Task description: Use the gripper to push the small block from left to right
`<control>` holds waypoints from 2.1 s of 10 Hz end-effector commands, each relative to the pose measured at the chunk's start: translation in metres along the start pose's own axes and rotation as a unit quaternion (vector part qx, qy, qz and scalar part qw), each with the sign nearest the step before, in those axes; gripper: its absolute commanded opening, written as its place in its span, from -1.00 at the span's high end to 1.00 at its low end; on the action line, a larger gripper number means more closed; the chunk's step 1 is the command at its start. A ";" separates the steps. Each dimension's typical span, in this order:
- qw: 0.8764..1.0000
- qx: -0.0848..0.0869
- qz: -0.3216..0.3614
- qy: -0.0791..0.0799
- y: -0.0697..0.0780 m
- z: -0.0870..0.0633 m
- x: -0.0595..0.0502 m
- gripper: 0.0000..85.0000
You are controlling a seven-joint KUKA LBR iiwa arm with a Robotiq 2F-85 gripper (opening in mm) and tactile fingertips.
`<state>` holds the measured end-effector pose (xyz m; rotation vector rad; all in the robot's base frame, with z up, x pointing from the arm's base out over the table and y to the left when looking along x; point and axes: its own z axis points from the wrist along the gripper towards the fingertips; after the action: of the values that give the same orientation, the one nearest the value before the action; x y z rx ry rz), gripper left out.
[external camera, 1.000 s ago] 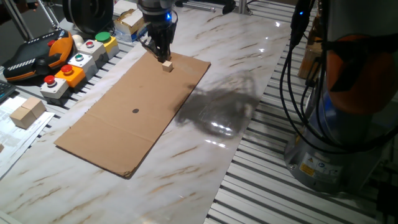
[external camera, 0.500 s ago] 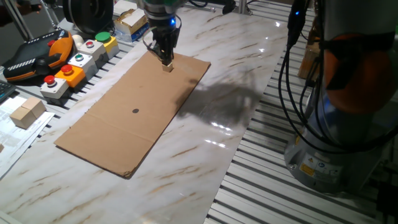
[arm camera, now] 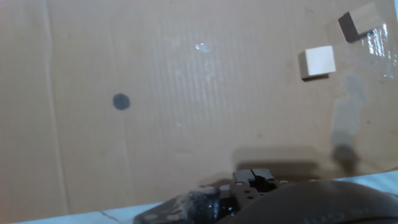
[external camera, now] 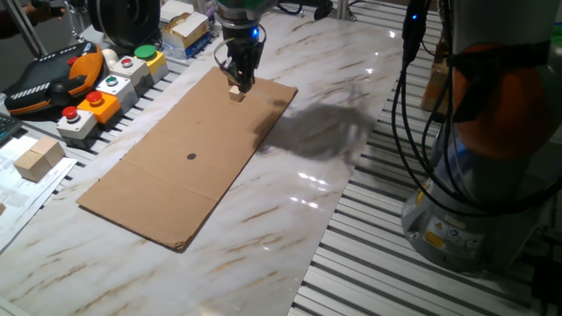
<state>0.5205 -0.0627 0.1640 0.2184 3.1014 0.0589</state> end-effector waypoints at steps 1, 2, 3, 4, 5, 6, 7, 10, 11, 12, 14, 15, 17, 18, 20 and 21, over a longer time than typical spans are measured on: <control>1.000 0.007 0.005 -0.001 -0.002 0.000 0.000 0.98; 1.000 0.011 0.011 -0.001 -0.006 0.000 -0.002 0.98; 1.000 0.012 0.015 0.002 -0.012 -0.001 -0.004 0.98; 1.000 0.014 0.022 0.004 -0.017 -0.001 -0.008 0.98; 1.000 0.014 0.028 0.003 -0.019 0.002 -0.011 0.98; 0.999 0.011 0.031 0.002 -0.021 0.002 -0.015 0.98; 0.999 0.013 0.033 0.002 -0.025 0.001 -0.017 0.98; 0.999 0.019 0.049 0.011 -0.039 0.002 -0.025 0.98; 0.998 0.021 0.062 0.010 -0.042 0.004 -0.026 0.98; 0.997 0.031 0.071 0.006 -0.046 0.006 -0.026 0.98; 0.997 0.024 0.069 0.006 -0.057 0.008 -0.026 0.98; 0.997 0.029 0.069 0.003 -0.058 0.007 -0.026 0.98; 0.997 0.030 0.070 0.004 -0.059 0.006 -0.027 0.98; 0.997 0.018 0.080 0.009 -0.059 0.006 -0.027 0.98; 0.994 0.015 0.108 0.016 -0.059 0.006 -0.027 0.98; 0.992 0.025 0.122 0.019 -0.059 0.006 -0.027 0.98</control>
<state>0.5391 -0.1243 0.1563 0.6053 3.0974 -0.0095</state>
